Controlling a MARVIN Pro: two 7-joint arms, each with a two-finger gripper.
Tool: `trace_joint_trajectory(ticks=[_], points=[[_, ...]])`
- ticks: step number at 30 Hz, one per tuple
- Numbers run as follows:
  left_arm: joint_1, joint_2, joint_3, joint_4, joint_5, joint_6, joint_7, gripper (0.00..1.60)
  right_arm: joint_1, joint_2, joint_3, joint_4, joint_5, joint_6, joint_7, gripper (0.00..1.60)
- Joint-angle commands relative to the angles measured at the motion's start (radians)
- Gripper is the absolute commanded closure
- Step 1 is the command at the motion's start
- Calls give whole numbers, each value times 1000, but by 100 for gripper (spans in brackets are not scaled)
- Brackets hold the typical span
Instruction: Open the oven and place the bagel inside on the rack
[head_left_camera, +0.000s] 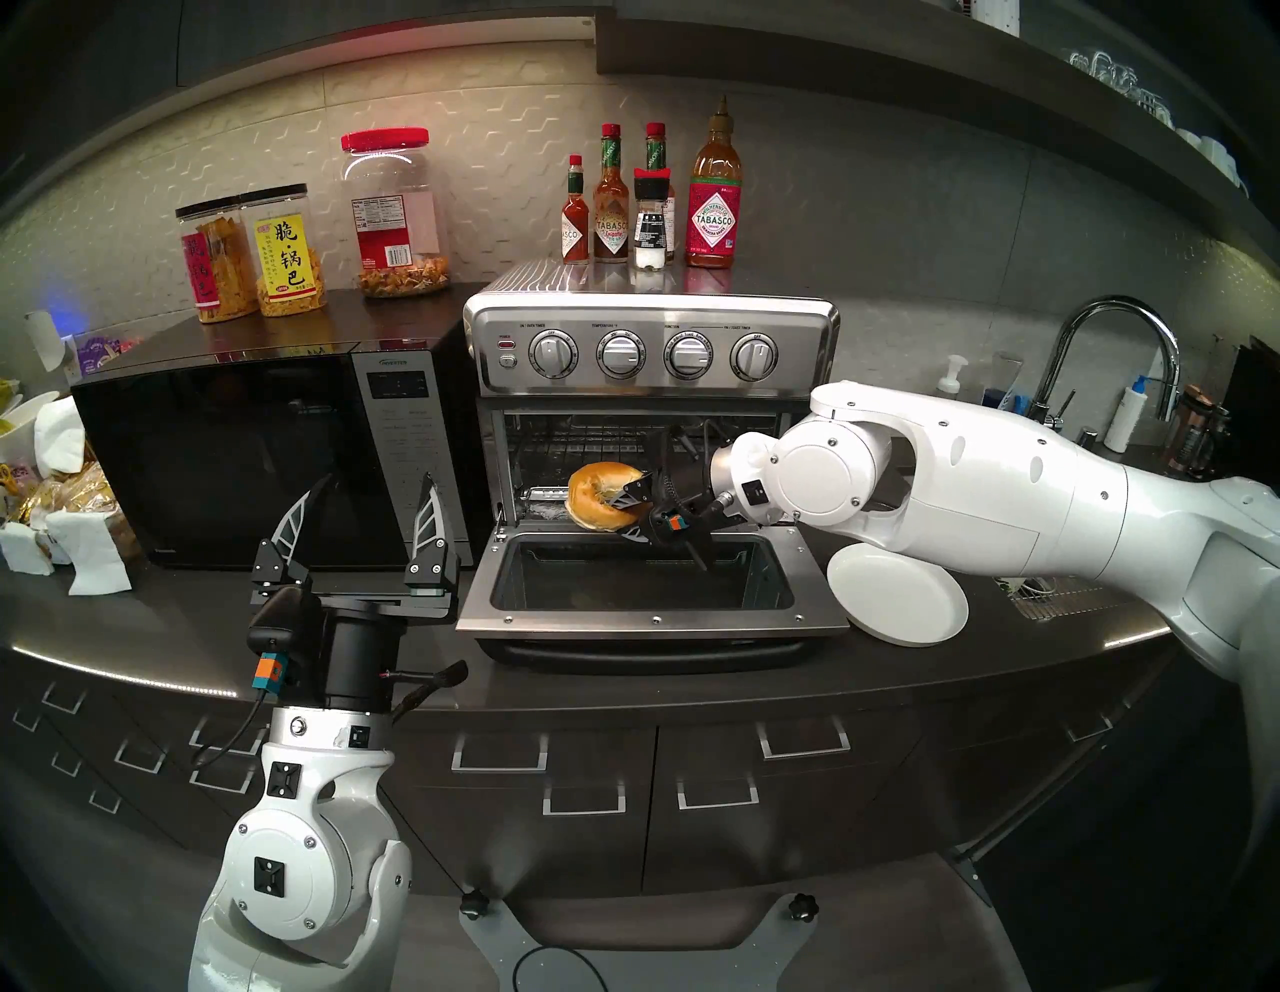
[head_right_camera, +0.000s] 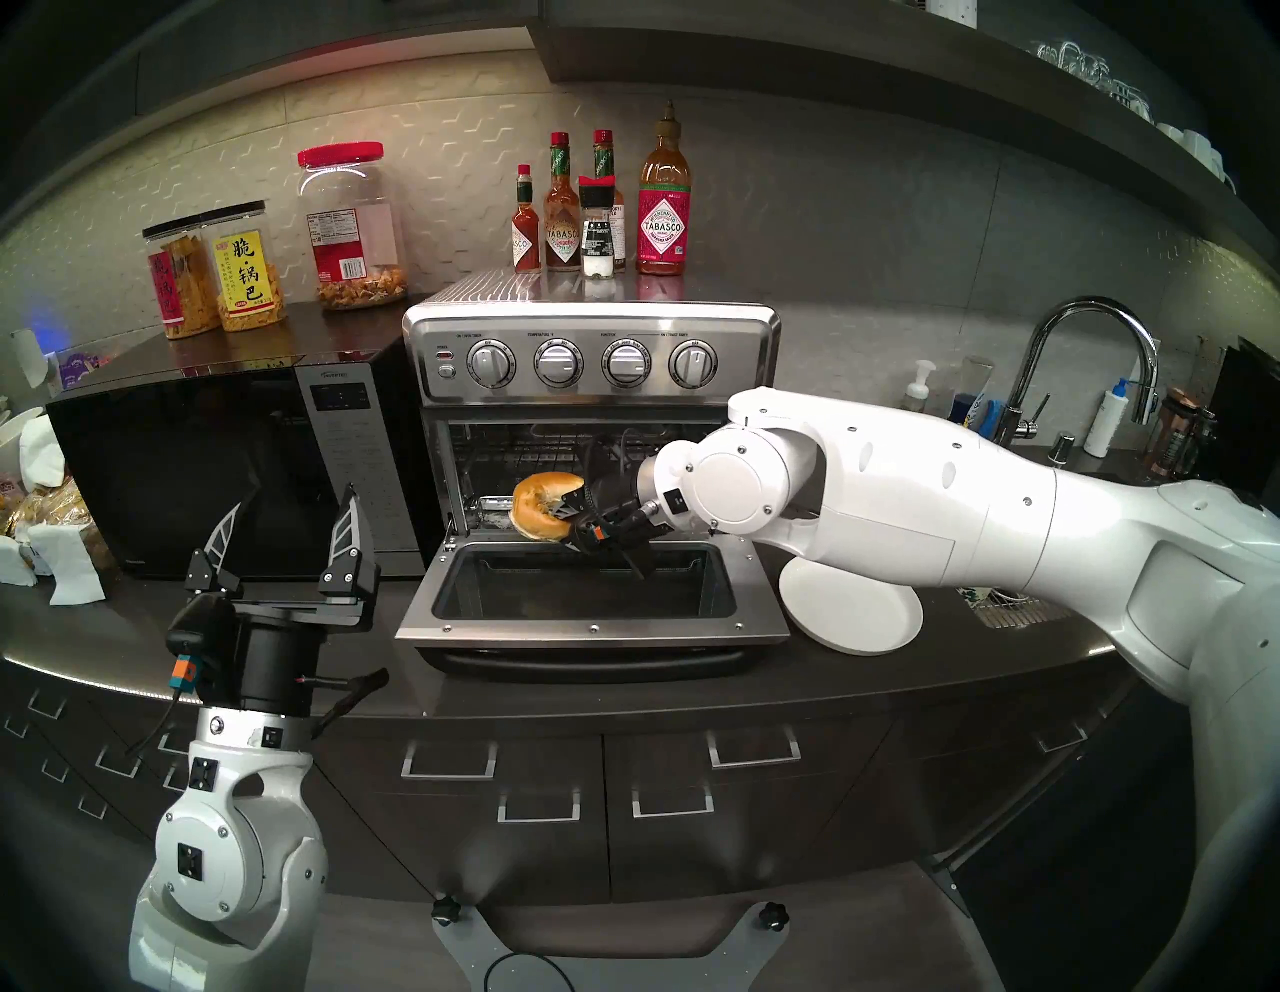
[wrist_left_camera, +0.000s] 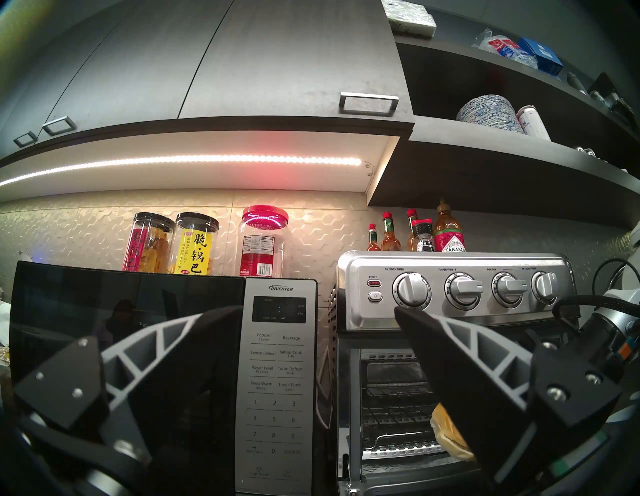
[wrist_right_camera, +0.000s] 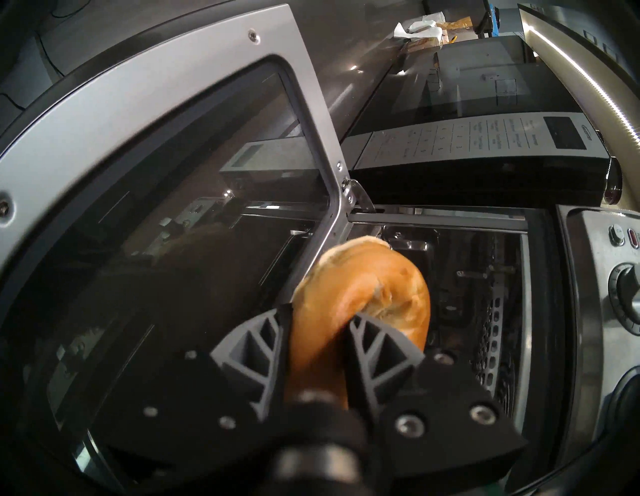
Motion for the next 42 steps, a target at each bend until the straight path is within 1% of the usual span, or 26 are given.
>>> trace_joint_trajectory(ticks=[1, 6, 11, 31, 42], points=[[2, 1, 0, -23, 1, -2, -1, 0, 29, -19, 33, 7, 1, 12, -15, 113], [2, 1, 0, -23, 1, -1, -1, 0, 21, -24, 33, 11, -2, 20, -22, 114], [2, 1, 0, -23, 1, -1, -1, 0, 9, -44, 26, 42, -11, 21, -39, 114], [2, 1, 0, -23, 1, -1, -1, 0, -10, -71, 29, 92, -41, 32, -81, 118], [2, 1, 0, -23, 1, -1, -1, 0, -7, -89, 39, 115, -42, 37, -90, 121]])
